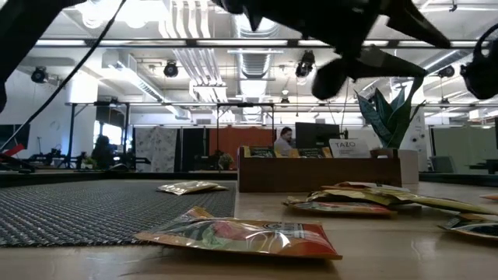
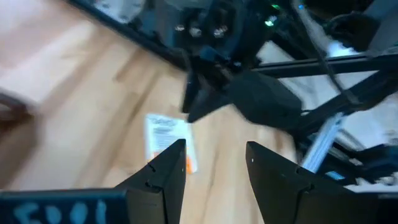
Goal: Pick & Place Tea
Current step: Put the white tea bag into the right section of the wooden organizer
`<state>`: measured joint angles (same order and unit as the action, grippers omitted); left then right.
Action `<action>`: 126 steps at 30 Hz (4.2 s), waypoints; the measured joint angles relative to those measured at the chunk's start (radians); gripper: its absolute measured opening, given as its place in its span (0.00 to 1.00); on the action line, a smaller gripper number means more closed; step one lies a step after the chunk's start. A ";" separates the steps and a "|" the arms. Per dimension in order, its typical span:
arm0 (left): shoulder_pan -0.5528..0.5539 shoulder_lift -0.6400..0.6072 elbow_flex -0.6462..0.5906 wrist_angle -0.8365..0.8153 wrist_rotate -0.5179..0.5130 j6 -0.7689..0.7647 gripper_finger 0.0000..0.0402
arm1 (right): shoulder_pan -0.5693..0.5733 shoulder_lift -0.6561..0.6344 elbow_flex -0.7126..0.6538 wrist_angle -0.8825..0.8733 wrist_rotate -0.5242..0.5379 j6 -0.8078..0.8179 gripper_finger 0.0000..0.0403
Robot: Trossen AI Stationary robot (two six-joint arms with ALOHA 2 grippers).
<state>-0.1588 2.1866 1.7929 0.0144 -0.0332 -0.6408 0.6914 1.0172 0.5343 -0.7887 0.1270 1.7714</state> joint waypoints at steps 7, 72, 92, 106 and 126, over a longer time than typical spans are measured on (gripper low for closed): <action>0.002 0.161 0.094 0.062 0.064 -0.046 0.40 | 0.078 0.009 -0.015 -0.073 0.027 0.111 0.20; -0.019 0.493 0.492 -0.250 0.045 -0.114 0.39 | 0.096 0.018 -0.270 0.533 0.239 0.030 0.13; -0.103 0.123 0.487 -0.625 -0.511 0.012 0.39 | -0.044 -0.089 0.078 0.072 0.355 -0.725 0.02; -0.184 -0.179 0.227 -0.816 -0.867 -0.329 0.39 | -0.792 0.035 0.242 0.073 -0.087 -1.746 0.02; -0.198 -0.359 -0.178 -0.777 -0.901 -0.600 0.39 | -0.853 0.447 0.414 0.066 -0.125 -2.049 0.02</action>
<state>-0.3563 1.8280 1.6146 -0.7626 -0.9344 -1.2408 -0.1619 1.4637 0.9481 -0.7228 0.0021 -0.2771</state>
